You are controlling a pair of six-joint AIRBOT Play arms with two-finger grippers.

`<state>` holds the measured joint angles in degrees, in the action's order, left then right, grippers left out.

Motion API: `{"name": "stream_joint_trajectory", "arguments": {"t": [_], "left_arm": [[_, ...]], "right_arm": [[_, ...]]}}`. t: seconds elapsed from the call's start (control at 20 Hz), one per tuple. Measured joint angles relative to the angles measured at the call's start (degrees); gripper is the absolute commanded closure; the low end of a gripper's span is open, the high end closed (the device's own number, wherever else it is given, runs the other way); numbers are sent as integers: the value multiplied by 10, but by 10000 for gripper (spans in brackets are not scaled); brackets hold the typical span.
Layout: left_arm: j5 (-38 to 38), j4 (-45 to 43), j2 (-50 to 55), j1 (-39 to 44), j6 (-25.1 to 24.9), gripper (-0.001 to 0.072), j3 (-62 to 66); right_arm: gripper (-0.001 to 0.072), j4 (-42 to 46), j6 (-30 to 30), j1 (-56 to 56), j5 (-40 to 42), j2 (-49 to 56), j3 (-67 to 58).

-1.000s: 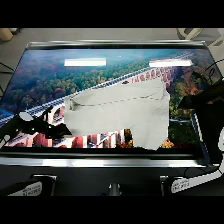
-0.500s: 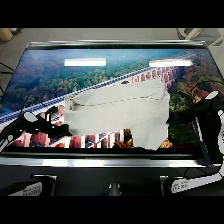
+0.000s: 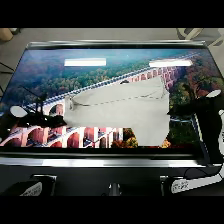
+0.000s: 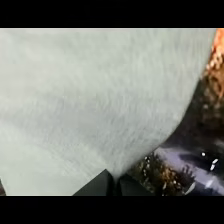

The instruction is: Fold the shirts.

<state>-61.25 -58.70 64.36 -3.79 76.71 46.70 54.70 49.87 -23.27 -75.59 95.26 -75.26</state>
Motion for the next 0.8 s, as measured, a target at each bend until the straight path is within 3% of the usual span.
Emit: {"name": "stream_joint_trajectory", "arguments": {"t": [0.2,0.45,0.65,0.8], "left_arm": [[28,-43,-100,0,35,676,175],[110,-97,-217,0,61,676,417],[124,-121,-284,0,78,676,488],[105,-139,-305,0,84,676,503]], "right_arm": [[689,-36,-14,0,-22,-104,-154],[689,-26,-46,-1,54,-308,-354],[689,27,-56,-1,82,-445,-400],[689,56,-33,-2,74,-491,-411]]}}
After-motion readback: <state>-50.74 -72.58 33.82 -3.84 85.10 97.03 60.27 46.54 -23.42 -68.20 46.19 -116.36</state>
